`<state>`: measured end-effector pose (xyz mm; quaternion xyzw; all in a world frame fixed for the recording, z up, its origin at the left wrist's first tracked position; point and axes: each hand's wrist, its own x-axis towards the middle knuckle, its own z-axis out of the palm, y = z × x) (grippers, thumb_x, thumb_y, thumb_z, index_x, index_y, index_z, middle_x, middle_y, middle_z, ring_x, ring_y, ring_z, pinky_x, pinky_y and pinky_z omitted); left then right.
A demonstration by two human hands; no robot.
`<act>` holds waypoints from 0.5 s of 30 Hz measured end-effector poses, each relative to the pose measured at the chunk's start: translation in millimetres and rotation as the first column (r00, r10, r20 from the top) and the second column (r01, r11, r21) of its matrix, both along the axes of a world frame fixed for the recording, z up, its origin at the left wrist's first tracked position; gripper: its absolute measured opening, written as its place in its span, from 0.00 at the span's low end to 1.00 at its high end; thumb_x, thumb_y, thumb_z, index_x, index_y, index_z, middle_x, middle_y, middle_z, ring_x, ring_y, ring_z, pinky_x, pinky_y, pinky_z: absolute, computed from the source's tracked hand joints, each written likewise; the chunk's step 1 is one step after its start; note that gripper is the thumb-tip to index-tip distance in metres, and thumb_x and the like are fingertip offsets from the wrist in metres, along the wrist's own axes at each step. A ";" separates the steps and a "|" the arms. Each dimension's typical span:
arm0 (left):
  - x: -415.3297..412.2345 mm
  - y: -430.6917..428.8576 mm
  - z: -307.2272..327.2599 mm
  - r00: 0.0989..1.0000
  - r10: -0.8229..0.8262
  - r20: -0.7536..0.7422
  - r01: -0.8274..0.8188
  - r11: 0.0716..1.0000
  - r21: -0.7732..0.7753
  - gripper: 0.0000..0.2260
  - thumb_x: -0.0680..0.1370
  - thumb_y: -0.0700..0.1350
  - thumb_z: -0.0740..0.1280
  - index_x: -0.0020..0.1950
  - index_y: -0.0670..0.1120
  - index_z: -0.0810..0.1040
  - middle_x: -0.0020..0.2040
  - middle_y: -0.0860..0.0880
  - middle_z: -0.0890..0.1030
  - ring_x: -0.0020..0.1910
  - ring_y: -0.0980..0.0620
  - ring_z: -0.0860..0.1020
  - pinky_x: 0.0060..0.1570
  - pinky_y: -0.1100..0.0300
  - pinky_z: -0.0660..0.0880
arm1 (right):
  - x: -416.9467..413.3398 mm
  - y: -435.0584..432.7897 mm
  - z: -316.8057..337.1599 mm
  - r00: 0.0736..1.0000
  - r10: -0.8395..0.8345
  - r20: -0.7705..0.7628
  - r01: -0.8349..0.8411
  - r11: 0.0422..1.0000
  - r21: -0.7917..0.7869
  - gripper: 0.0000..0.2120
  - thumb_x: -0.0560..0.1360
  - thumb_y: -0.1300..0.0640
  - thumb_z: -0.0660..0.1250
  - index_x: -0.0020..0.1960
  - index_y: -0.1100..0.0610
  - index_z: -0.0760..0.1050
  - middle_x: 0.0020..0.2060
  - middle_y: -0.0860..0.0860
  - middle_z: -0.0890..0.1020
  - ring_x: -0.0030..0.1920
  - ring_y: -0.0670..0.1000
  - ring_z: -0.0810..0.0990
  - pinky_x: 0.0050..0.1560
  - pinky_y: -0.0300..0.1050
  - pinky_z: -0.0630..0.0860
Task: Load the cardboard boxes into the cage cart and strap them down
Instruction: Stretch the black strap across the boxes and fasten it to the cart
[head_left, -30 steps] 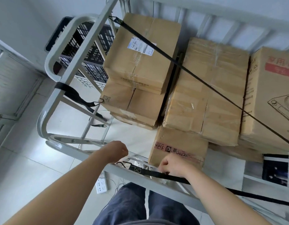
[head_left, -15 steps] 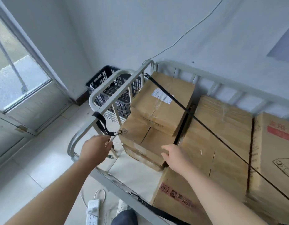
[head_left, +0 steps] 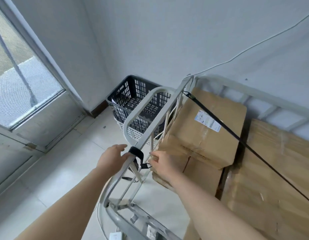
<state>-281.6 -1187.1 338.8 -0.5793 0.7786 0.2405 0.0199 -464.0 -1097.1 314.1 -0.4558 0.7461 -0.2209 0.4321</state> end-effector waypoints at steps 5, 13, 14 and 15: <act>-9.3 -16.3 -18.2 0.992 -0.004 -0.125 0.020 0.992 0.127 0.11 0.76 0.50 0.68 0.57 0.53 0.80 0.48 0.54 0.80 0.45 0.53 0.77 0.44 0.59 0.72 | 16.4 -30.0 -28.7 0.999 0.000 0.048 -0.001 0.999 0.039 0.20 0.66 0.49 0.72 0.58 0.46 0.77 0.39 0.46 0.80 0.44 0.53 0.80 0.47 0.49 0.76; -9.8 -19.9 -15.2 0.994 -0.097 -0.044 0.097 0.995 0.007 0.08 0.78 0.50 0.66 0.51 0.49 0.82 0.44 0.51 0.78 0.43 0.50 0.74 0.40 0.59 0.67 | 16.2 -26.5 -23.3 0.967 -0.153 0.202 0.150 0.988 0.033 0.05 0.69 0.54 0.71 0.38 0.49 0.75 0.29 0.50 0.81 0.28 0.49 0.77 0.32 0.42 0.70; -9.5 -18.3 -11.7 0.992 -0.124 -0.034 0.124 0.992 -0.026 0.09 0.79 0.50 0.65 0.51 0.49 0.82 0.44 0.52 0.77 0.43 0.51 0.74 0.40 0.59 0.66 | 14.0 -24.6 -17.1 0.961 -0.154 0.230 0.151 0.988 0.032 0.06 0.71 0.56 0.71 0.38 0.50 0.75 0.29 0.50 0.81 0.28 0.49 0.78 0.31 0.42 0.71; -9.9 -16.0 -7.4 0.987 -0.153 -0.054 0.150 0.987 -0.058 0.09 0.79 0.50 0.64 0.51 0.49 0.81 0.43 0.53 0.76 0.42 0.51 0.74 0.40 0.59 0.67 | 10.7 -22.6 -9.6 0.958 -0.150 0.243 0.150 0.988 0.021 0.06 0.72 0.57 0.70 0.38 0.50 0.75 0.30 0.51 0.82 0.28 0.49 0.79 0.30 0.41 0.72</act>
